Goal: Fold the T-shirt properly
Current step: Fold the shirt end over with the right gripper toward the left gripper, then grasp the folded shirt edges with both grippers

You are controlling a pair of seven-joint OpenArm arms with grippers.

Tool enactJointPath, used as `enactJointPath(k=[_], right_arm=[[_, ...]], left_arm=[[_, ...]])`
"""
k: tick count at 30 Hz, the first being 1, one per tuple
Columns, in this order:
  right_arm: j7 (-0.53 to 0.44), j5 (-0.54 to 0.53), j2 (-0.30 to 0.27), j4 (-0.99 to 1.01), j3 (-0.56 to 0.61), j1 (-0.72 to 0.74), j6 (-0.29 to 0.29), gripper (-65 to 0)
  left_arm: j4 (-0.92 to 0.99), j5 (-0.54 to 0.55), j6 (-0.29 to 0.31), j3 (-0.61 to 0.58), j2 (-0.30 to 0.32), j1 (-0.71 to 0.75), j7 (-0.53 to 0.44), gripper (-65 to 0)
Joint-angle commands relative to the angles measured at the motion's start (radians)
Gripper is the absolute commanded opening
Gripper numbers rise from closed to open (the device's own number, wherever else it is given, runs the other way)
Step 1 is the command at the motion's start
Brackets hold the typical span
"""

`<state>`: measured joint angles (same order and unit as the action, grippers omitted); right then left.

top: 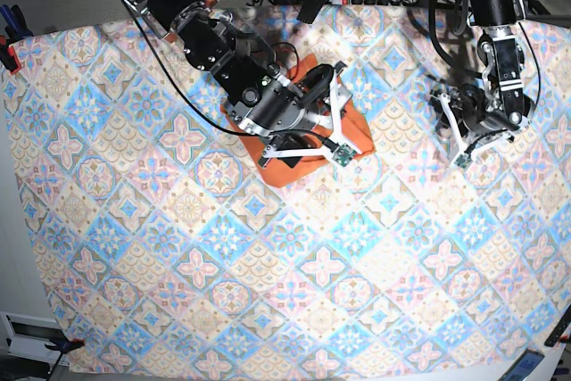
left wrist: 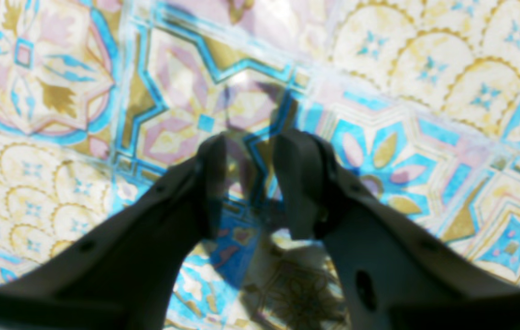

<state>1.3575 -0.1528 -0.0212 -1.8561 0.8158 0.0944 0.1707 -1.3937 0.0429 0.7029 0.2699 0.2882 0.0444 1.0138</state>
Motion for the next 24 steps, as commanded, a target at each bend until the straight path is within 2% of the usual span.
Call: enactJointPath(k=[1, 4, 7, 9, 13, 15, 17, 20, 24], right_arm=[[-0.017, -0.006, 0.013, -0.020, -0.005, 0.018, -0.001, -26.5], [-0.017, -0.006, 0.011, -0.021, -0.029, 0.032, -0.003, -26.9], [-0.017, -0.004, 0.008, -0.021, -0.077, 0.031, -0.009, -32.5], [-0.017, -0.004, 0.007, -0.021, -0.129, 0.031, -0.064, -39.1], [-0.008, -0.004, 0.007, -0.021, -0.210, 0.031, -0.242, -55.3], [0.003, -0.006, -0.003, -0.021, -0.220, 0.031, -0.287, -59.9], [0.026, -0.006, -0.029, -0.021, -0.221, 0.031, -0.291, -60.5], [0.038, -0.006, -0.039, -0.021, -0.224, 0.029, -0.293, -59.3], [0.039, -0.006, -0.053, -0.021, -0.253, 0.028, -0.323, -59.6]], left_arm=[[-0.020, 0.004, -0.005, 0.006, 0.015, -0.005, -0.006, -43.8], [-0.020, 0.004, -0.005, 0.006, 0.015, -0.004, -0.006, -43.8], [-0.020, 0.004, -0.005, 0.007, 0.016, -0.004, -0.006, -44.0], [-0.020, 0.004, -0.005, 0.007, 0.016, -0.004, -0.006, -44.2], [-0.031, 0.007, -0.005, 0.004, 0.015, -0.015, -0.002, -44.5], [-0.103, 0.005, -0.005, -0.008, 0.009, -0.010, 0.009, -44.5], [-0.207, 0.013, -0.005, -0.080, 0.009, -0.001, 0.070, -44.5], [-0.370, 0.015, -0.005, -0.183, 0.007, 0.024, 0.158, -44.6], [-0.465, 0.015, -0.005, -0.295, 0.009, 0.033, 0.190, -44.6]])
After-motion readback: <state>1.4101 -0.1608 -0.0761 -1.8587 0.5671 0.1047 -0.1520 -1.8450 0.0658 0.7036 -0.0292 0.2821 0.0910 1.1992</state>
